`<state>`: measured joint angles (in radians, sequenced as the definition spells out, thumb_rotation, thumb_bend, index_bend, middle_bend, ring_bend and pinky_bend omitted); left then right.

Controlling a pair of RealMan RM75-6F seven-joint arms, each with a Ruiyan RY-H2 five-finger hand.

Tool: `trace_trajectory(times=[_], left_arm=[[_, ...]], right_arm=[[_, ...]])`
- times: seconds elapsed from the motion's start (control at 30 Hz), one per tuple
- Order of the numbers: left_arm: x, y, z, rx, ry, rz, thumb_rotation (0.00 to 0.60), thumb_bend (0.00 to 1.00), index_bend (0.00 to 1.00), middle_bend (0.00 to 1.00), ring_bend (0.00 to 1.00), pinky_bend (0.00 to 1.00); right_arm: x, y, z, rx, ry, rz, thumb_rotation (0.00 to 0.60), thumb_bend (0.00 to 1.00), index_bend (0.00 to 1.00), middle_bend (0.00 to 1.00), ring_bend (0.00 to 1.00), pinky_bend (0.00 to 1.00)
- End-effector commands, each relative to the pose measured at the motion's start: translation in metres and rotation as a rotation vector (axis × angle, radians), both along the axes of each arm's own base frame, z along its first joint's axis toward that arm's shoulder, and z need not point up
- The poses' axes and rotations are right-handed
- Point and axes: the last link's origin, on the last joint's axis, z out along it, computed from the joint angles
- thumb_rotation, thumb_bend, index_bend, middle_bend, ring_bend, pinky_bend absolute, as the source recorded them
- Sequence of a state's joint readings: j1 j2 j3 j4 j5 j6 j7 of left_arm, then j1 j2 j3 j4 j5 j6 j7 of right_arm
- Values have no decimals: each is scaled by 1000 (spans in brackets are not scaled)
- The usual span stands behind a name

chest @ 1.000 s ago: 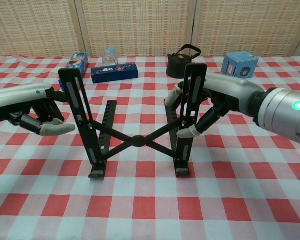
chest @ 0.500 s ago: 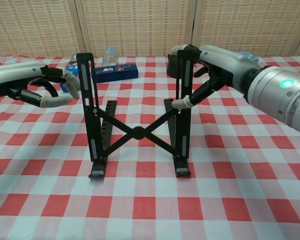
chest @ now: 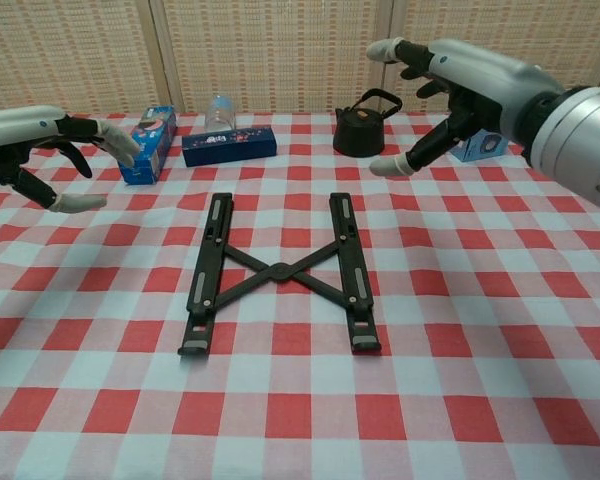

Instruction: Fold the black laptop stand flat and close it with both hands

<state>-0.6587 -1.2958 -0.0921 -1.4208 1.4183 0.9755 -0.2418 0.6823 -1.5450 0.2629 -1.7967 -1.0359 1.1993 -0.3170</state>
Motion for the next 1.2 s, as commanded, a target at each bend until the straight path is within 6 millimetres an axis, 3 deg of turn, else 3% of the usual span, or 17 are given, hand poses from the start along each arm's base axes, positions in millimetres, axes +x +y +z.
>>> trace_trajectory(times=[0.03,0.23,0.4,0.7,1.2], left_arm=[[-5,2,3,27,71,-59,600,319,187,228,126,275],[-5,7,-9,95,171,-208,600,313,170,220,126,274],[-1,13,-27,156,225,-302,600,257,117,142,108,262],[15,26,-61,143,284,-363,600,223,3,2,14,222],[26,38,-94,112,322,-308,600,217,0,0,0,167]], right_arm=[[-7,6,8,18,106,102,600,151,0,0,0,68],[-14,15,10,-50,330,313,600,50,0,0,0,60],[-17,21,7,-97,409,422,600,0,0,0,0,59],[-29,31,-14,-91,470,489,600,0,0,0,0,11],[-48,36,-48,-120,572,529,600,0,0,0,0,0]])
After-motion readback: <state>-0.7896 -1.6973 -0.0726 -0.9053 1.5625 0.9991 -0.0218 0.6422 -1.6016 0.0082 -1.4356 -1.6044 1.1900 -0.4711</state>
